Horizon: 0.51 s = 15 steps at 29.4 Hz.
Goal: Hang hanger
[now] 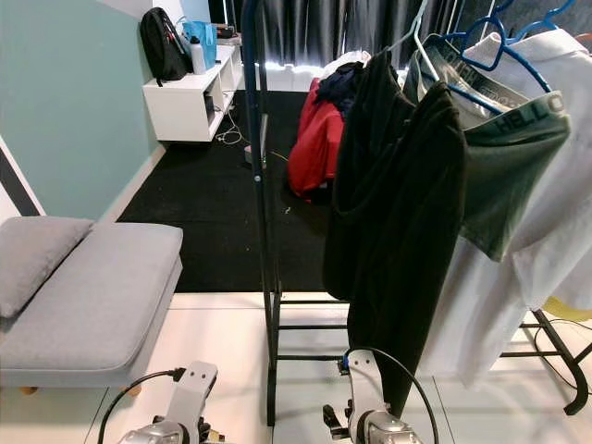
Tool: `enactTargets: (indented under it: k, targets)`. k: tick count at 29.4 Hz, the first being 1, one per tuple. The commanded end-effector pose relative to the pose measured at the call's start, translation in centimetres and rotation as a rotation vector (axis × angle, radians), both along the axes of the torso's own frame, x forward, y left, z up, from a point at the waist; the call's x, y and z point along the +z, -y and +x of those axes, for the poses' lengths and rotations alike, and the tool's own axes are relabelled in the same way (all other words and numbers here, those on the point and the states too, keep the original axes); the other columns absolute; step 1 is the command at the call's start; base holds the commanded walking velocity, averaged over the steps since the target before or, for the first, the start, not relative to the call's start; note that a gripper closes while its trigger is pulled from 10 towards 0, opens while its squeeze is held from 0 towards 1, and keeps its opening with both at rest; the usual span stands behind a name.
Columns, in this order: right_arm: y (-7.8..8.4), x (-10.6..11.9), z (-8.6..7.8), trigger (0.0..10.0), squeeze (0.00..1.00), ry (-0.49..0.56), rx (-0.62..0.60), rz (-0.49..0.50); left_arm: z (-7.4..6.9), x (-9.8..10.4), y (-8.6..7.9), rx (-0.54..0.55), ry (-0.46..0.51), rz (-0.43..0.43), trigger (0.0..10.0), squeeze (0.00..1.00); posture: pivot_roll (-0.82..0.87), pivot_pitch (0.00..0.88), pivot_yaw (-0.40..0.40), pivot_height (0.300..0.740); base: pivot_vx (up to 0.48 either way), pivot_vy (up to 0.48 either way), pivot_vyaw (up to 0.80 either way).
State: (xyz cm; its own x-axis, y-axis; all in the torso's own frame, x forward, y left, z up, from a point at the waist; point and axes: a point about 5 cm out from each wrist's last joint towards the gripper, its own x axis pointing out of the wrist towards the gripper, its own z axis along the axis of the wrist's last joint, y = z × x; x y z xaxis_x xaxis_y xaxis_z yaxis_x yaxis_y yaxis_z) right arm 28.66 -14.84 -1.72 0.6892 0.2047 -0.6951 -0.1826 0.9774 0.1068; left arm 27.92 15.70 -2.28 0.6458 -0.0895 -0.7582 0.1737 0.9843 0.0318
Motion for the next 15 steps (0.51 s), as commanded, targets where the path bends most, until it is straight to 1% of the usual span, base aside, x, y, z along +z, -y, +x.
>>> enactTargets:
  k: [1, 4, 5, 15]
  targets:
    - [0.08, -0.51, -0.55, 10.0, 0.0, -0.028, 0.008, -0.007, -0.48, -0.45, 0.16, -0.004, -0.025, -0.002, 10.0, 0.0, 0.05, 0.149, -0.026, 0.74, 0.0, 0.0, 0.0]
    - [0.08, -0.51, -0.55, 10.0, 0.0, -0.029, 0.008, -0.007, -0.47, -0.43, 0.16, -0.006, -0.024, -0.002, 10.0, 0.0, 0.05, 0.149, -0.026, 0.74, 0.0, 0.0, 0.0]
    - [0.12, -0.56, -0.61, 10.0, 0.0, -0.029, 0.007, -0.007, -0.5, -0.45, 0.23, -0.009, -0.021, -0.001, 10.0, 0.0, 0.05, 0.133, -0.025, 0.74, 0.0, 0.0, 0.0]
    - [0.01, -0.86, -0.96, 10.0, 0.0, -0.035, 0.014, -0.011, -0.8, -0.7, 0.14, -0.017, -0.021, 0.006, 10.0, 0.0, 0.04, 0.104, -0.03, 0.74, 0.0, 0.0, 0.0]
